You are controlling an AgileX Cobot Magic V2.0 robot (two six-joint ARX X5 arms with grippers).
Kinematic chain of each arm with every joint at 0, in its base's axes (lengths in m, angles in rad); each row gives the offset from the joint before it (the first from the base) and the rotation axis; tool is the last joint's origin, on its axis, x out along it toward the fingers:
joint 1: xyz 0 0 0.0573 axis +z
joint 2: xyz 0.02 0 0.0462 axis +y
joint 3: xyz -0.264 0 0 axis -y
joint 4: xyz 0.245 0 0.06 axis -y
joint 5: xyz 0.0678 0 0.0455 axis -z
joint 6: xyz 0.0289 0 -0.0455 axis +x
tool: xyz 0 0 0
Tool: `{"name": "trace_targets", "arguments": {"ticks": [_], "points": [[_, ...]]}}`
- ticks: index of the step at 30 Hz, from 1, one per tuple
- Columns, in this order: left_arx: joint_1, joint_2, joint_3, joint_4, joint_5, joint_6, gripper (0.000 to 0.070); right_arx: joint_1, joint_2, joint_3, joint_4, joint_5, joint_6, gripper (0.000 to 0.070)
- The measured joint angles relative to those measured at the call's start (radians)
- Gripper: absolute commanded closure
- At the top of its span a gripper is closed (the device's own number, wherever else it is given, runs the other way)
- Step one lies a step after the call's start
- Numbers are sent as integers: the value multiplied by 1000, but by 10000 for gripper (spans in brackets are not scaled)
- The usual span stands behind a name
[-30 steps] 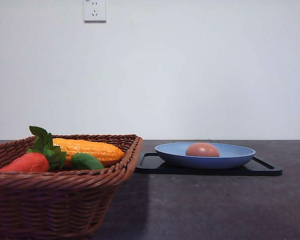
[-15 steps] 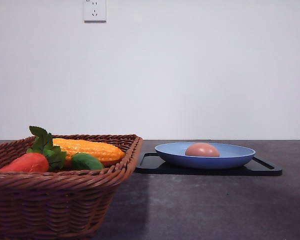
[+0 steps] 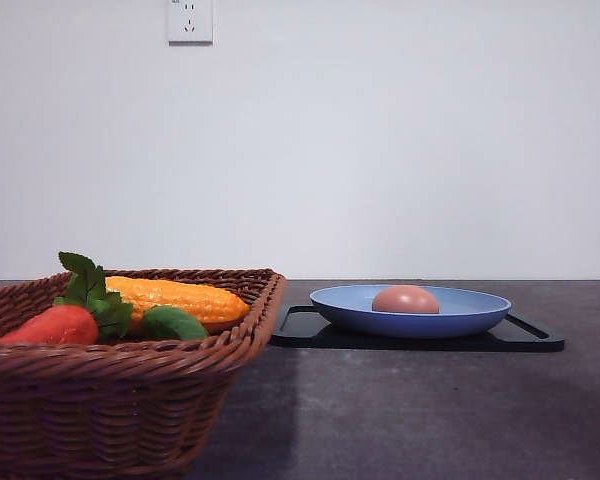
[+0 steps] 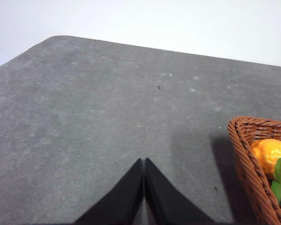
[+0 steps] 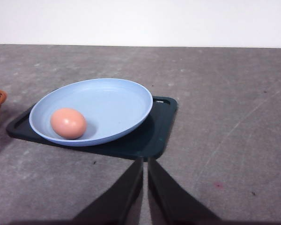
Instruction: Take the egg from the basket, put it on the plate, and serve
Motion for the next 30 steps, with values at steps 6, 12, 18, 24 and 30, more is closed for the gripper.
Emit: {"name": "trace_targets", "arguments": {"ticks": [6,12,18,24,30], "points": [[0,0,0,0,0,0,700,0,0,0,1,3,0,700],[0,0,0,0,0,0,700,0,0,0,1,7,0,700],[0,0,0,0,0,0,700,0,0,0,1,7,0,700],[0,0,0,0,0,0,700,0,0,0,1,7,0,700],[0,0,0,0,0,0,700,0,0,0,1,7,0,700]]}}
